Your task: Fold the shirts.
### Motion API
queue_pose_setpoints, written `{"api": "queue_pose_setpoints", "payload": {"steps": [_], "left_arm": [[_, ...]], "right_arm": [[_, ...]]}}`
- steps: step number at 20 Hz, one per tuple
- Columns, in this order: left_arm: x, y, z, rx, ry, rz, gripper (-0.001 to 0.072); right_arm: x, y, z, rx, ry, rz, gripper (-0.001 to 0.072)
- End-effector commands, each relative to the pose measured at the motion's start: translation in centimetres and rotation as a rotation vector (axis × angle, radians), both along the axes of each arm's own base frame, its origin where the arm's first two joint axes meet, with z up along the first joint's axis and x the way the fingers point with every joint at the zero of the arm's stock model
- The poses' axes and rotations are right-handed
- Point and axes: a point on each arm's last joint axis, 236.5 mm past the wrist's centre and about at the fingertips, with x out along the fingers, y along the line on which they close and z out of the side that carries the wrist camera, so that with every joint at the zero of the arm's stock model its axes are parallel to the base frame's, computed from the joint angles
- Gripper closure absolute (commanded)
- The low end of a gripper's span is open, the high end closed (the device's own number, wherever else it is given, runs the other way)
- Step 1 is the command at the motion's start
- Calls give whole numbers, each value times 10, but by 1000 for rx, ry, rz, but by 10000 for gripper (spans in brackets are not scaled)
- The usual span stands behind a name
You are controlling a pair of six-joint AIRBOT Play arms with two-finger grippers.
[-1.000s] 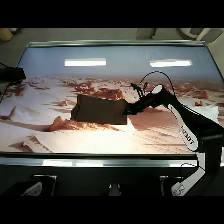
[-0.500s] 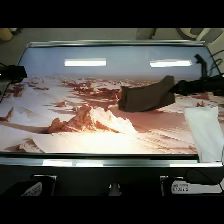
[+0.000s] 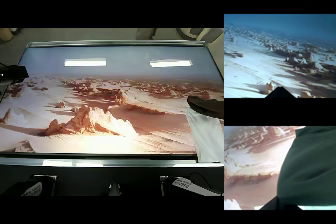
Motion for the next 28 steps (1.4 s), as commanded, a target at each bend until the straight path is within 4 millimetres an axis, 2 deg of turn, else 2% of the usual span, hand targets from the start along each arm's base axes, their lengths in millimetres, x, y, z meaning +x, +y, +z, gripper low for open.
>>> {"api": "queue_pose_setpoints", "payload": {"steps": [1,3,7,9,10,11,12,13,14,15,16,17,18,19,20,21,22,23,24,25,26,27,28], "left_arm": [[-1,0,-8,0,14,-1,676],[0,-1,-7,8,5,-10,675],[0,-1,-7,6,6,-11,676],[0,-2,-6,1,5,-13,676],[0,-4,-6,0,5,-15,676],[0,-5,-6,-1,4,-20,676],[0,-10,-5,-10,4,-28,676],[-1,-14,-3,-17,-2,-44,676],[-2,-24,2,-17,-17,-86,676],[-2,-31,10,-26,-35,-112,675],[-1,-36,20,-30,-57,-125,675],[0,-42,33,-27,-86,-139,675],[2,-48,46,-24,-115,-153,677],[4,-51,57,-5,-137,-163,678],[9,-50,61,41,-139,-164,679],[14,-41,55,99,-100,-123,679],[17,-26,36,164,-13,-68,678],[15,-14,10,215,93,-29,675],[6,-11,-26,226,238,-27,624],[-10,-14,-61,214,400,-39,404],[-29,-21,-95,186,560,-63,168],[-36,-35,-112,141,617,-102,185],[-32,-52,-116,93,573,-137,250]], "right_arm": [[-57,-7,-16,37,167,-17,691],[-99,-10,-34,6,363,-13,691],[-171,-22,-52,-92,655,-103,691],[-181,-10,-79,-75,683,-108,689],[-186,-1,-98,-50,698,-102,541],[-192,8,-115,-30,716,-66,86],[-197,12,-127,-35,725,-7,7],[-195,9,-128,-51,715,-5,5],[-180,-2,-119,-95,653,-20,7],[-152,-19,-100,-170,538,-28,7],[-112,-43,-65,-294,374,-46,6],[-74,-64,-21,-424,219,-75,8],[-34,-78,36,-583,55,-82,13],[-3,-77,85,-722,-65,-62,17],[25,-62,122,-833,-151,-13,19],[51,-33,143,-904,-203,62,22],[72,2,140,-930,-209,160,31],[84,34,119,-907,-158,258,31],[88,69,80,-826,-55,362,30],[82,102,40,-724,59,481,31],[66,133,1,-601,199,605,41],[51,156,-24,-496,301,699,47],[41,175,-39,-390,349,761,47]]}}
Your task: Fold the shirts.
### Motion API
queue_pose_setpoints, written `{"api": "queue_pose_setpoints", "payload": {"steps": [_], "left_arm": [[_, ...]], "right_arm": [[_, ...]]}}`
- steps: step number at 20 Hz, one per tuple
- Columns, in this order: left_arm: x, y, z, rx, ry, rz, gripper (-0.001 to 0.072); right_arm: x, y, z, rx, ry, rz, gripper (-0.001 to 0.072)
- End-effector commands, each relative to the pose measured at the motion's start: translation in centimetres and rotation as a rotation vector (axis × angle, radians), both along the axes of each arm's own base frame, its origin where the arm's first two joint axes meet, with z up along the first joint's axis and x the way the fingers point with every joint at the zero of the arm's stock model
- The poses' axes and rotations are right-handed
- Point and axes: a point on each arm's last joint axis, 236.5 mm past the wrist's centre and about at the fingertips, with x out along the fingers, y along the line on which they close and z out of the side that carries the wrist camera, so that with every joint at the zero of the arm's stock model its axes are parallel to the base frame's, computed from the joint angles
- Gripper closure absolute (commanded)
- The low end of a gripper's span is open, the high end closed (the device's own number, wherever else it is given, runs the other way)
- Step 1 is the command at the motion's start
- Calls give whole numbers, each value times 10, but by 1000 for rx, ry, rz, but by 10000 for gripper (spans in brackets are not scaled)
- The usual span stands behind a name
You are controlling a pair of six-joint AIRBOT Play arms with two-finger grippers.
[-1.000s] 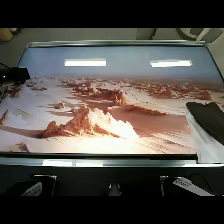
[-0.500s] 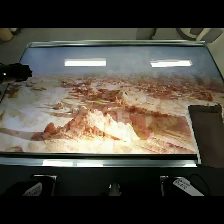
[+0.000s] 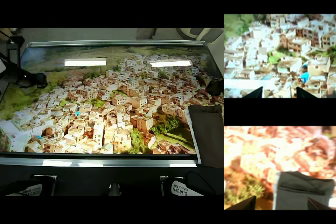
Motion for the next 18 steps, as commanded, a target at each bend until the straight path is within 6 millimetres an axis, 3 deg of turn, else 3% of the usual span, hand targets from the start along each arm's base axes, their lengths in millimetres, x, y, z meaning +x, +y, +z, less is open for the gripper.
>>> {"api": "queue_pose_setpoints", "payload": {"steps": [1,6,18], "left_arm": [[-18,-30,-38,-80,114,-29,250],[-11,-32,-32,-84,46,-15,248],[-10,-33,-34,-84,49,-16,248]], "right_arm": [[-36,85,-54,212,353,142,47],[-38,59,-55,110,355,85,46],[-38,59,-55,108,356,84,46]]}}
